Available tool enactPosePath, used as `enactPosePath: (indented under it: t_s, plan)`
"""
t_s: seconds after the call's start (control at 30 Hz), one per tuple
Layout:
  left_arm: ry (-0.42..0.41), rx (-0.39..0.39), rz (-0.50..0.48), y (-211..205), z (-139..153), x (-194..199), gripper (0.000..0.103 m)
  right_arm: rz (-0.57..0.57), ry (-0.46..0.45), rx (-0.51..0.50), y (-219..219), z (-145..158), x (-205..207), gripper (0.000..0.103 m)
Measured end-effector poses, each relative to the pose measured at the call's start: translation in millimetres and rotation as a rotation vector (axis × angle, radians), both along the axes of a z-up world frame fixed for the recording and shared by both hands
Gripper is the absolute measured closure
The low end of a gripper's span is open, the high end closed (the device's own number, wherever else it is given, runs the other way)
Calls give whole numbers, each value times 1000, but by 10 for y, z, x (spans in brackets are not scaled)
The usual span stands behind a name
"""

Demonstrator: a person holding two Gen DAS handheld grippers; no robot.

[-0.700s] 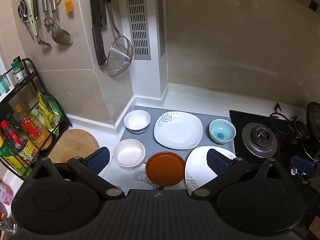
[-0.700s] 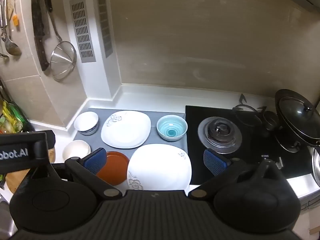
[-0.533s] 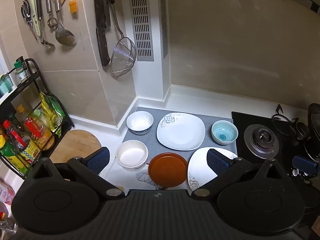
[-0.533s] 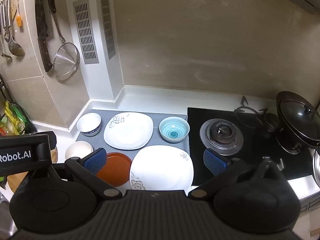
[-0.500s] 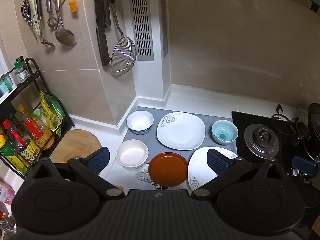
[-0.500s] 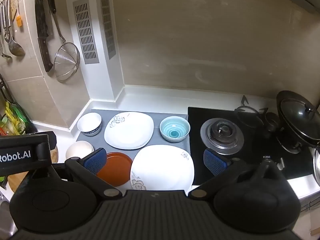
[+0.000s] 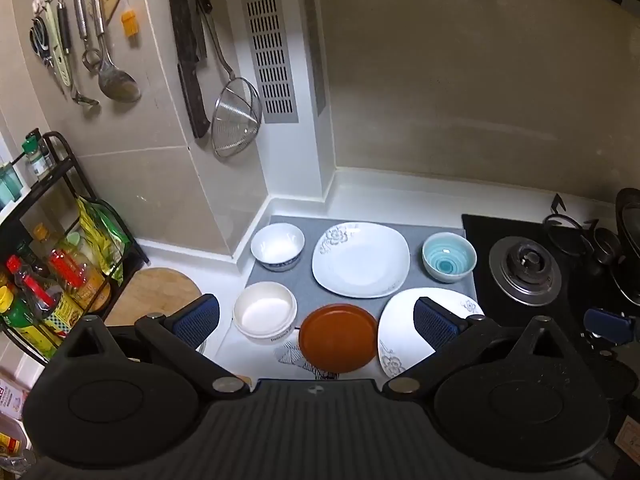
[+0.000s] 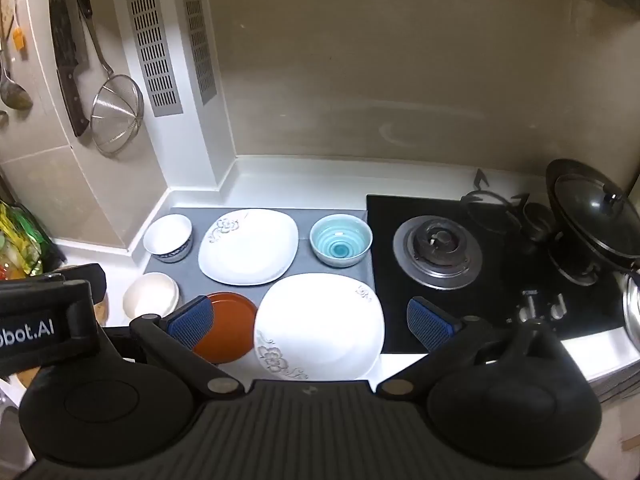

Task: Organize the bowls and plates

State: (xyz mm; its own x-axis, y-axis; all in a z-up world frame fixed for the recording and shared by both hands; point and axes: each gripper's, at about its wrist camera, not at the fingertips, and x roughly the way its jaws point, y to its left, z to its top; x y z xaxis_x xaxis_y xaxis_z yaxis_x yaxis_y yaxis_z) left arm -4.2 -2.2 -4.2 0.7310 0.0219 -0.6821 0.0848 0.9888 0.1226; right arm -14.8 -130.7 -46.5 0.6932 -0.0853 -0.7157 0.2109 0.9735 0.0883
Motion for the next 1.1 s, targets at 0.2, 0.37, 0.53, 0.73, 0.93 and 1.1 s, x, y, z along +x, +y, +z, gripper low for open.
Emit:
enactPosePath:
  t_s: [0.2,0.37,0.53,0.73,0.93,1.1]
  plan:
    - [-4,-8,5,27,-14,-36,0,12,-11,6,-34,9,-23,0]
    - [-9,-2,13,12,-23,-23,0,15,-11,-6,5,6,-20,0]
    - [-9,-7,21,12,-21,-34,0,20,-14,-8,11,4,-48,0]
    - [-7,0,27,22,-27,-48,0,25,-11,-5,34,-4,-38,0]
    - [6,11,30,18,-50,-18,0,30,-1,8,14,-51,-40,0]
    - [4,7,33,14,-53,-11,0,33,-5,-2,23,-40,-24,0]
